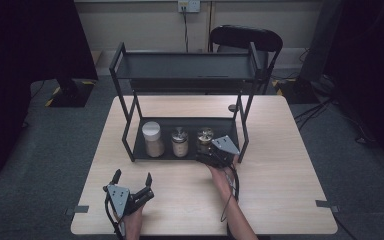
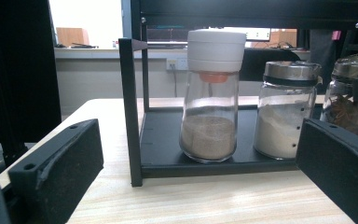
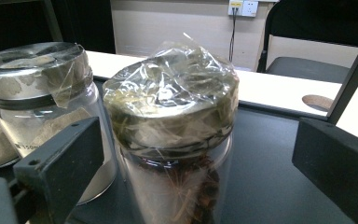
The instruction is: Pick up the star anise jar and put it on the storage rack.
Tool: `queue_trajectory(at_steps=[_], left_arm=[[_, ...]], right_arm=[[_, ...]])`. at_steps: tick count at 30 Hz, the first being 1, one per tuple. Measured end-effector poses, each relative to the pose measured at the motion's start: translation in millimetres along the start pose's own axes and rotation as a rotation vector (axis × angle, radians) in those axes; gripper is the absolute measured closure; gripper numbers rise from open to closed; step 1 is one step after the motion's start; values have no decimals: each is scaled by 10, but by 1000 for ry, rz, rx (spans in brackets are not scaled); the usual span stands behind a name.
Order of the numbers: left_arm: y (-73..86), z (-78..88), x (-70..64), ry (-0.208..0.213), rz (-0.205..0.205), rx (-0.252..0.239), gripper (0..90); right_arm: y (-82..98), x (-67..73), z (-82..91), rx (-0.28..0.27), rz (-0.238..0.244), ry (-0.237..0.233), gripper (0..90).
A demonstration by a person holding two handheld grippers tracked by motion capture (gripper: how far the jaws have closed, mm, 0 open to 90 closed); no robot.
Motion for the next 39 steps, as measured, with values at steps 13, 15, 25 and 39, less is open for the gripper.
queue_trajectory(at_steps=[13,15,25,39], left_arm=[[-1,-2,0,-1,1,1,1],[-1,-2,0,-1,0,1,1],[-1,-1,0,-1,1,1,1],[0,-1,-1,-1,0,0,1]], right_arm=[[-21,-5,35,-11,-5,-2,12],[-21,-5,45,-15,-6,-3,12],[-18,6,83,-25,-13,-7,12],[-39,12,134,-34,-19,-8,12]])
Point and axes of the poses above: each handheld gripper's, and its own axes: z roughly backward along the jaws, y roughly out of its underside, x roughly to its left, the point moved 9 cm from there along -z, roughly forward along the jaws
